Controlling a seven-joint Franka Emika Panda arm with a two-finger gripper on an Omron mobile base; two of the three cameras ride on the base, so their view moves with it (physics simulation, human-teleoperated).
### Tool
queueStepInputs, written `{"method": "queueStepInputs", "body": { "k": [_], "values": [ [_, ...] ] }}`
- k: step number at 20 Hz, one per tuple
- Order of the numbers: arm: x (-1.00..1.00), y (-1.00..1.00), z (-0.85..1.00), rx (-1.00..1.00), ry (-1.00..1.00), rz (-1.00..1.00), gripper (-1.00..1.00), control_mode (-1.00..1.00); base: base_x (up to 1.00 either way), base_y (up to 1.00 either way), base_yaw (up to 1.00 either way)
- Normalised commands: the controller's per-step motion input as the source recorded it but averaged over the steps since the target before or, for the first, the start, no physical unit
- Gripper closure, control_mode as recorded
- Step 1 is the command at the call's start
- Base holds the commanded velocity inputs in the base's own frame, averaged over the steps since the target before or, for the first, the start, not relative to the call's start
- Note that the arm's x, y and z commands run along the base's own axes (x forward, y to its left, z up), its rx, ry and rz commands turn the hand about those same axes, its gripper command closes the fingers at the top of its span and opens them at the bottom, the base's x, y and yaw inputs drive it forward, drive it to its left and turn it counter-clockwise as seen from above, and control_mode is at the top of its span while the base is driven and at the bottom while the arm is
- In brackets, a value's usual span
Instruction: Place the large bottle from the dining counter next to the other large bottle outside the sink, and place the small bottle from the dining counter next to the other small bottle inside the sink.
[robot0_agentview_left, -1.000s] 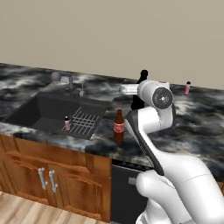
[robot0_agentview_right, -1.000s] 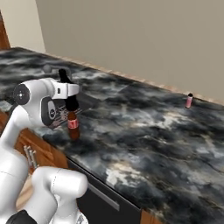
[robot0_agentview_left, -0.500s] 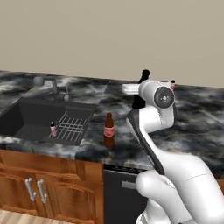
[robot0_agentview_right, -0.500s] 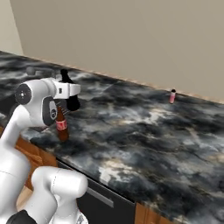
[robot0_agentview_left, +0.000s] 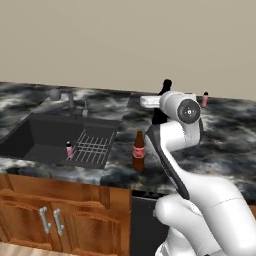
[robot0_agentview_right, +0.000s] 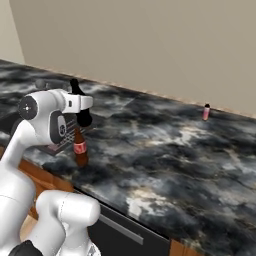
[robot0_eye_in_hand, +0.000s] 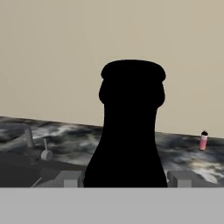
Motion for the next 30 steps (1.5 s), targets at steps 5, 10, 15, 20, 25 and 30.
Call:
{"method": "queueStepInputs", "body": {
  "k": [5,10,15,20,25,30],
  "values": [
    [0.00,0.00,0.00,0.00,0.00,0.00,1.00,1.00,0.34,0.20,-0.09],
    [0.00,0.00,0.00,0.00,0.00,0.00,1.00,1.00,0.41,-0.20,-0.08],
    [0.00,0.00,0.00,0.00,0.00,0.00,1.00,1.00,0.51,0.16,-0.12],
    [0.00,0.00,0.00,0.00,0.00,0.00,1.00,1.00,0.48,0.35,-0.35],
    [0.00,0.00,0.00,0.00,0.00,0.00,1.00,1.00,0.46,0.40,-0.29],
    [0.00,0.00,0.00,0.00,0.00,0.00,1.00,1.00,0.41,0.29,-0.13]
  ]
}}
